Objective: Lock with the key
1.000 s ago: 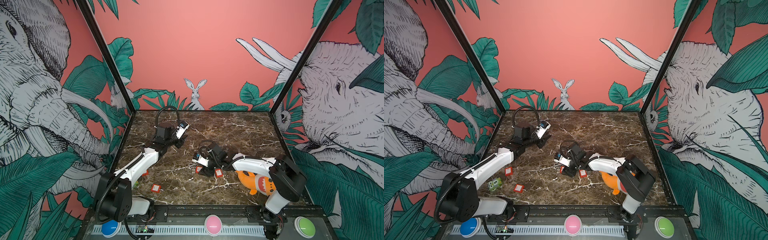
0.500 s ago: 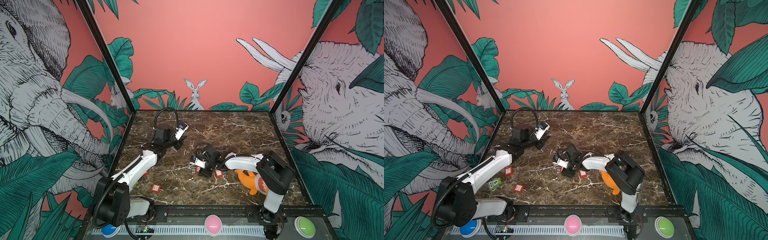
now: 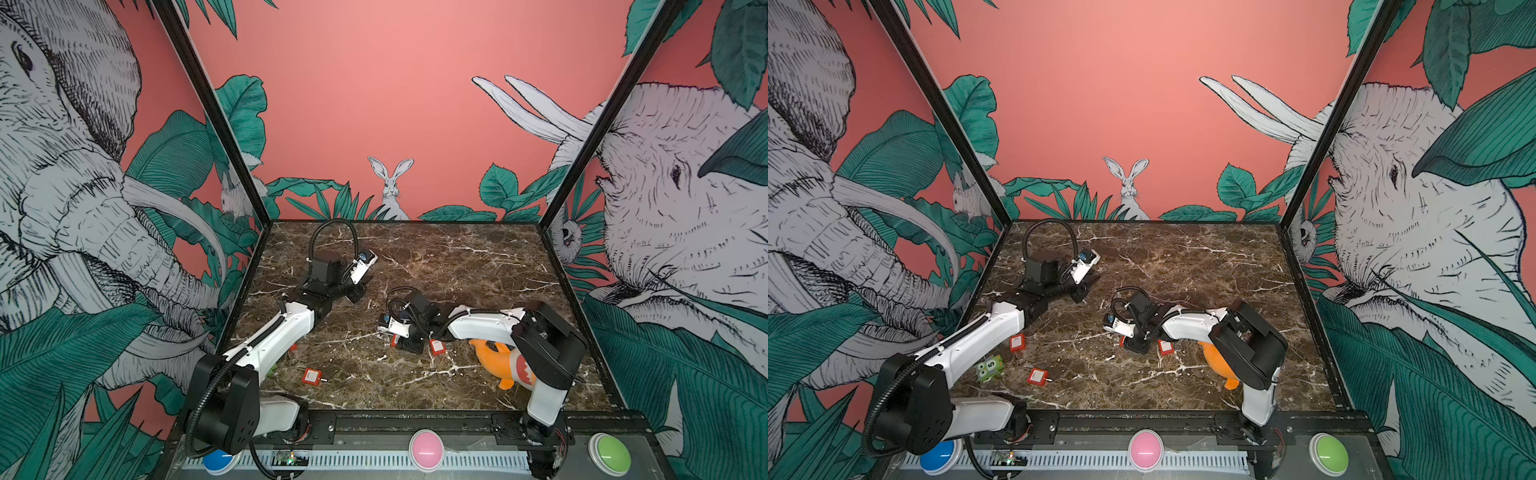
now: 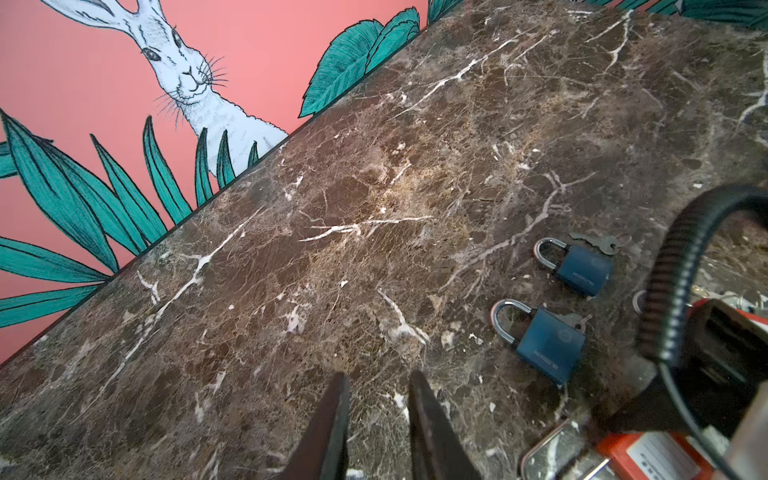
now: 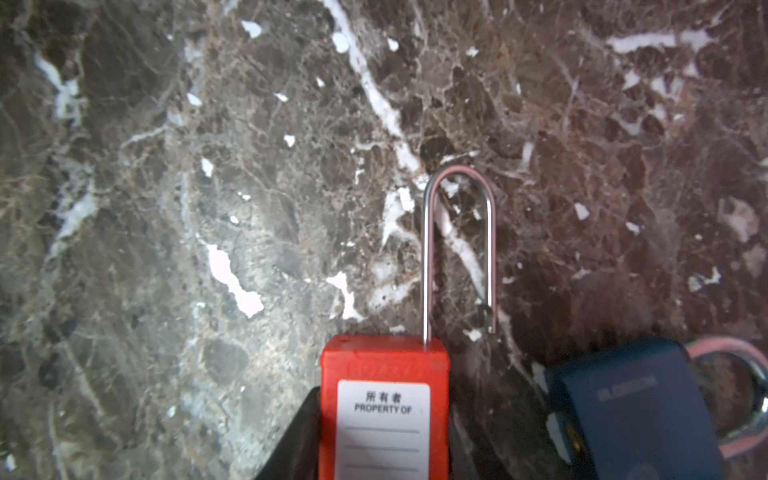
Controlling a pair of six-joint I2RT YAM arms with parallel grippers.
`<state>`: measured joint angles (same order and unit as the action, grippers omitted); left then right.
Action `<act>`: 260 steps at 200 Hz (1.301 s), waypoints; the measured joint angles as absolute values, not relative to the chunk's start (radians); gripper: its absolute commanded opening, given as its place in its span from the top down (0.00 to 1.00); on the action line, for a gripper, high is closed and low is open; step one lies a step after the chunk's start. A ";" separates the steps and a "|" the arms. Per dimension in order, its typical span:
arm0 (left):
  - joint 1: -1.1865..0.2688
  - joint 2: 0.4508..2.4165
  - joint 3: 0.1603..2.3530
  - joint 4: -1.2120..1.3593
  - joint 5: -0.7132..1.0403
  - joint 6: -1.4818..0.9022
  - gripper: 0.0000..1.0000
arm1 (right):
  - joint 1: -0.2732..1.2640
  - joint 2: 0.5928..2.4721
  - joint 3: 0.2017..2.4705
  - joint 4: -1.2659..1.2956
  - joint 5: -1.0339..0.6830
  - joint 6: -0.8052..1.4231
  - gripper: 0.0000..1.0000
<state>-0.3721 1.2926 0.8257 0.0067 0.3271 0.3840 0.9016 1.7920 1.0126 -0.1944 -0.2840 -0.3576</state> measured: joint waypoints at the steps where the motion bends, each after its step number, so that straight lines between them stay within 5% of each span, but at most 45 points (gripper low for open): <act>1: -0.372 1.291 0.823 0.007 0.330 0.386 0.73 | 0.902 1.788 1.011 -0.194 -0.284 -0.358 0.73; 61: -0.369 1.159 0.790 0.007 0.625 0.613 0.73 | 0.861 1.395 0.825 -0.102 -0.352 -0.405 0.77; 138: -0.371 1.235 0.802 -0.114 1.020 0.872 0.72 | 0.769 1.269 0.834 -0.180 -0.339 -0.473 0.78; 260: -0.381 1.322 0.822 -0.171 0.980 0.881 0.66 | 0.769 1.273 0.883 -0.232 -0.353 -0.529 0.81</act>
<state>-0.3809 1.3224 0.8223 -0.1711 0.9798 0.8814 0.7692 1.2728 0.8829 -0.2317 -0.3534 -0.5285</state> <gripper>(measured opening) 0.341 0.380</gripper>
